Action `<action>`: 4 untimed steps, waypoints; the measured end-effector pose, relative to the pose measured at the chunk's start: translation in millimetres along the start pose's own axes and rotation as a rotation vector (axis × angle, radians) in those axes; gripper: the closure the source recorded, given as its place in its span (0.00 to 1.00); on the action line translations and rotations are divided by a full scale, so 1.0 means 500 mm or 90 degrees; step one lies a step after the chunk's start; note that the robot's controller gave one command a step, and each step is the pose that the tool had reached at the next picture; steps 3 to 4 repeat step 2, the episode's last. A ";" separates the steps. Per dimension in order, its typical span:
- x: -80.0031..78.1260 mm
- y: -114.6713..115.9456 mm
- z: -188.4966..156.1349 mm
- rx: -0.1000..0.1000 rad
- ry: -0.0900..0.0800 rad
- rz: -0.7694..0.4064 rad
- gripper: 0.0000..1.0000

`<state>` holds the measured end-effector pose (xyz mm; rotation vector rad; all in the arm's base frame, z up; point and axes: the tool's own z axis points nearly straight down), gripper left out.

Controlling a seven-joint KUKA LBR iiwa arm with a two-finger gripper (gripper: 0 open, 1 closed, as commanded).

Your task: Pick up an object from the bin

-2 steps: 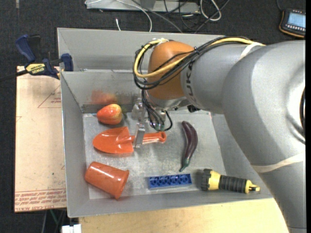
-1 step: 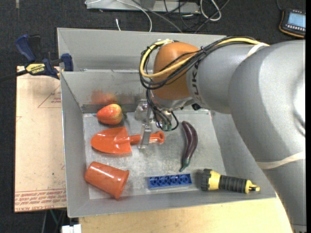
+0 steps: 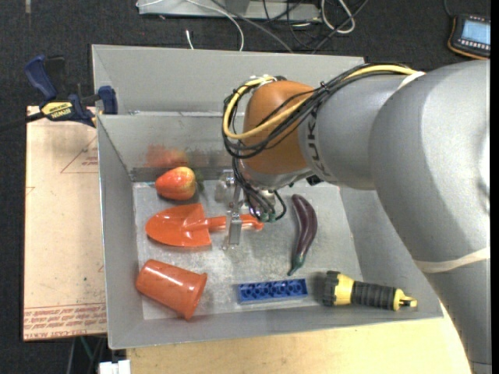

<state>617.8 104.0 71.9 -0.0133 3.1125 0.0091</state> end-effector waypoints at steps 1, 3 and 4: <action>0.004 0.019 -0.164 -0.002 -0.006 0.039 0.00; 0.023 0.059 0.012 -0.002 0.015 0.012 0.00; 0.023 0.059 0.012 -0.002 0.015 0.012 0.00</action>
Offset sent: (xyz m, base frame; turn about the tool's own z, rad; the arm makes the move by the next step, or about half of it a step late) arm -0.0101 0.0282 -0.0019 0.0186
